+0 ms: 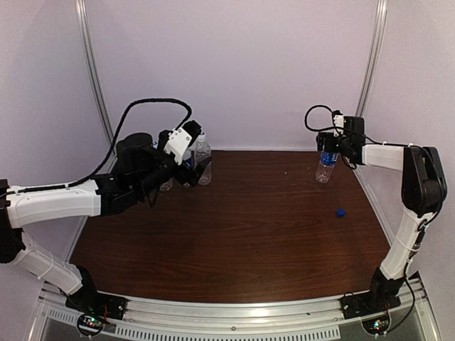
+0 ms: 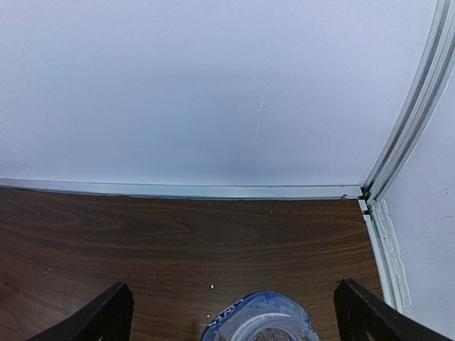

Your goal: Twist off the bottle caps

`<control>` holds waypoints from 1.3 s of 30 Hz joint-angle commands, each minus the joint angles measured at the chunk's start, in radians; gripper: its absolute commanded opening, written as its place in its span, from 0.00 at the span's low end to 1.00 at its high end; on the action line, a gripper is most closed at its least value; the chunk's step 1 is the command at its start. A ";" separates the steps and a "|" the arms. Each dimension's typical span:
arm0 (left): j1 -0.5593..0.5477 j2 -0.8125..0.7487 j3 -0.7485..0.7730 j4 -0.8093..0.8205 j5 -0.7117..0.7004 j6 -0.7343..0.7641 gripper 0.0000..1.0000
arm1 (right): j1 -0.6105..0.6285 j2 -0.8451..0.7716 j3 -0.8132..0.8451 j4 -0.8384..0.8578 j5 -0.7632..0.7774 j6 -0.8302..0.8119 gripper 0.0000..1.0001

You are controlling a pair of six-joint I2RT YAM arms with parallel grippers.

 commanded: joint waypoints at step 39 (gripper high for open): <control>0.532 0.600 -0.194 1.121 0.070 -0.249 0.97 | 0.020 -0.414 0.027 -0.095 -0.272 0.053 1.00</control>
